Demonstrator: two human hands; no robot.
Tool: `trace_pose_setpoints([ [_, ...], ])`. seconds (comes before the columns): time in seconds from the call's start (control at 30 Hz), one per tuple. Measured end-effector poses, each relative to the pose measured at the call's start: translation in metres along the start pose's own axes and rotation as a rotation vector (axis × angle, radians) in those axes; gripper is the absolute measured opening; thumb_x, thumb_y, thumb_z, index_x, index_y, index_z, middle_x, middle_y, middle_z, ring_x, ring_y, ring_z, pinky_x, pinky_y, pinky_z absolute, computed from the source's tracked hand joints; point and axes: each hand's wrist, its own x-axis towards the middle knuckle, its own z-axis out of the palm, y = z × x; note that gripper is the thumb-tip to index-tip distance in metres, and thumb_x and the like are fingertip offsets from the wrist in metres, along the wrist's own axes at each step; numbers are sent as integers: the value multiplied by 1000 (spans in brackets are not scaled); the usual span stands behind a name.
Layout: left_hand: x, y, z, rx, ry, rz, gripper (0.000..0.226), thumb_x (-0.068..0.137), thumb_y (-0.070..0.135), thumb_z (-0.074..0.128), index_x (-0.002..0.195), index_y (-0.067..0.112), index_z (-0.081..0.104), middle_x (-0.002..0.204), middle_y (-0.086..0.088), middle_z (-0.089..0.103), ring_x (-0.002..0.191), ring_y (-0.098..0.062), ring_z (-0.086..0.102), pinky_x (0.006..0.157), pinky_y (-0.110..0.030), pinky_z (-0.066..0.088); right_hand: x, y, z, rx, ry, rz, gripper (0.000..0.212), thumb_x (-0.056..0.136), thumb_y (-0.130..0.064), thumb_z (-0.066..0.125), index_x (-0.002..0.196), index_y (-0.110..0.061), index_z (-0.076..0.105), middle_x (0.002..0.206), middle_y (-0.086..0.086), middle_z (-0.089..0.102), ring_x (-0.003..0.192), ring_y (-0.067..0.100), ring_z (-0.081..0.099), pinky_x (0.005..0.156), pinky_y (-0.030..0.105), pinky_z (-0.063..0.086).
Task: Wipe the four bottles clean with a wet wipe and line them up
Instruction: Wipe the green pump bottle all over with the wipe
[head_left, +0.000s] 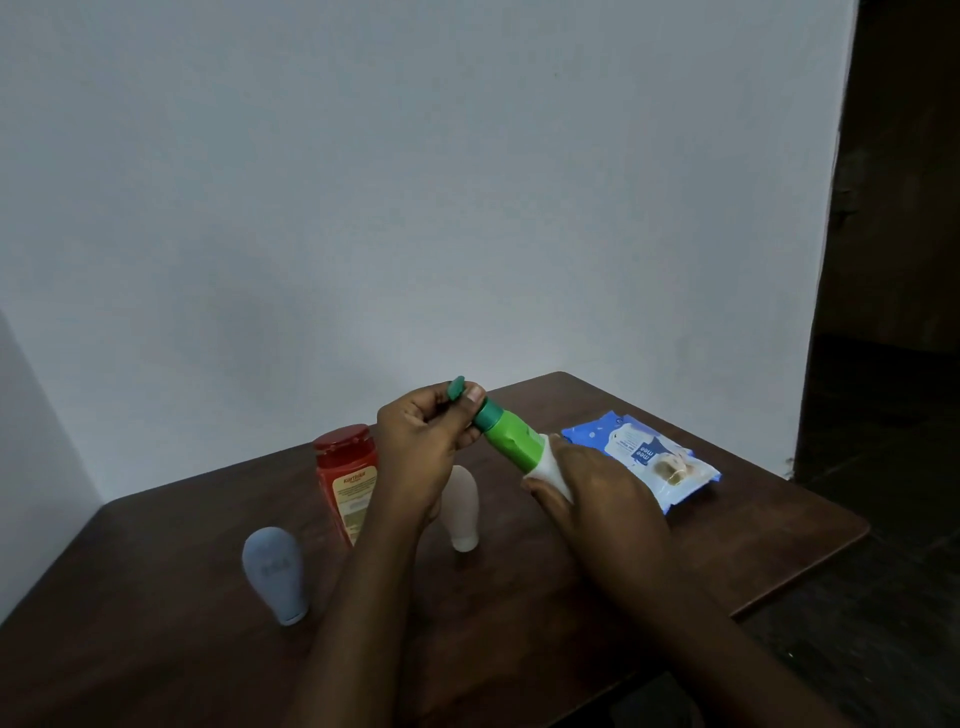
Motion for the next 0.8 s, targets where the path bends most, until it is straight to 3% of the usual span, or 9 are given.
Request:
trace_pose_setpoints([
  [0.07,0,0,-1,3,2,-7,12,94,10,75,104,6,79,99,-13,81,94,-22,78,75,-31,64,-9,8,-4,-37,-45,29,49,88,-41,72,130,-16,64,111,5,73,99,25,70,84,36,54],
  [0.17,0,1,-3,-9,-2,-5,12,93,10,75,104,6,79,98,-11,81,95,-24,79,79,-35,65,-19,25,-13,-77,-235,114,55,97,-48,56,144,-22,48,131,0,63,119,18,59,98,30,44],
  [0.33,-1,1,-2,-20,2,-3,11,93,10,76,103,7,79,99,-12,81,96,-25,79,78,-34,64,-27,44,-25,-156,-385,183,57,96,-58,51,143,-28,43,134,-6,58,119,10,56,95,24,43],
  [0.53,-4,3,-1,-57,-48,-25,8,93,8,74,100,9,79,98,-8,80,96,-22,77,78,-33,64,-9,27,-15,-72,-342,87,65,96,-50,57,152,-24,36,147,-4,51,132,14,50,105,26,39],
  [0.63,-2,4,-1,-56,-48,-18,9,94,9,72,101,10,79,98,-6,80,96,-20,77,78,-31,64,4,10,-9,-10,-244,-23,69,93,-46,64,151,-17,40,148,1,52,132,19,53,104,33,45],
  [0.8,-1,2,-2,-48,6,6,12,94,15,74,104,12,80,99,-5,81,97,-20,76,81,-32,63,7,9,-17,97,-331,-57,84,87,-68,55,156,-28,28,157,-11,40,140,7,39,108,21,33],
])
